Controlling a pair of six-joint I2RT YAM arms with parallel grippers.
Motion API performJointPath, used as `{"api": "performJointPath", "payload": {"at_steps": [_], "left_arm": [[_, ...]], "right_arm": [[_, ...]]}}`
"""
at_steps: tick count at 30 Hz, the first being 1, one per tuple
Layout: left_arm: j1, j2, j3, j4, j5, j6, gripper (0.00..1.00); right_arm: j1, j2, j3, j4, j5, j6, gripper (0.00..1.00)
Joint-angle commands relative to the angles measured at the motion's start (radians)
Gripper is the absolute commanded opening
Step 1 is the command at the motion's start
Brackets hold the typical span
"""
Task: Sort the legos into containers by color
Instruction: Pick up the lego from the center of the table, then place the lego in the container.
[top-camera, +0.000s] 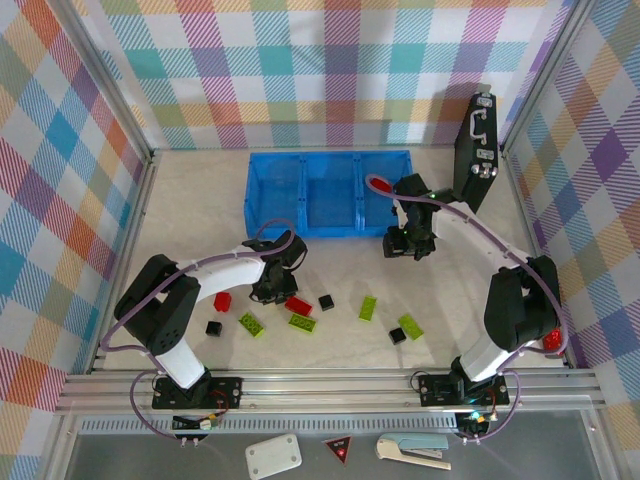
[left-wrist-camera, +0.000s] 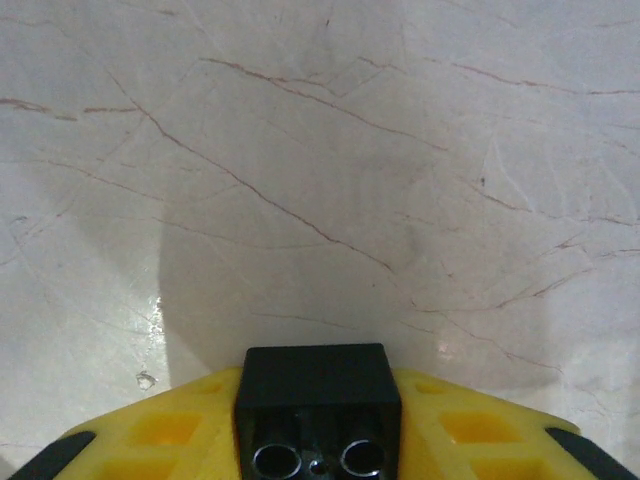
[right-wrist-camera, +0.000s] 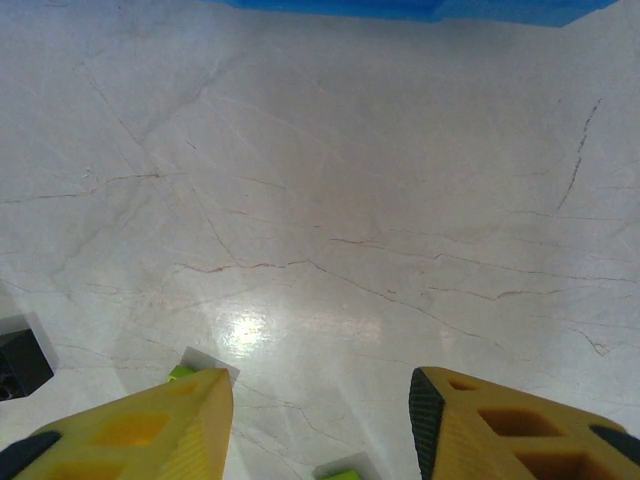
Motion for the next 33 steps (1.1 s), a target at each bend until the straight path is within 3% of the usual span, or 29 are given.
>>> {"api": "performJointPath", "payload": {"at_steps": [1,9,20,33], "left_arm": [[-0.011,-0.018,0.009,-0.029,-0.009,0.026,0.35],[0.020,-0.025,0.094,-0.097,-0.037,0.146,0.35],[0.148,0.028,0.324,-0.199,-0.031,0.403,0.34],[0.295,0.297,0.745,-0.296,0.044,0.656,0.34]], "right_arm": [[0.005,-0.034,-0.001,-0.026,-0.002,0.007,0.51],[0.005,-0.052,-0.001,-0.040,0.015,0.012,0.51],[0.005,-0.083,-0.005,-0.062,0.036,0.035,0.51],[0.005,-0.131,-0.010,-0.103,0.065,0.061,0.51]]}}
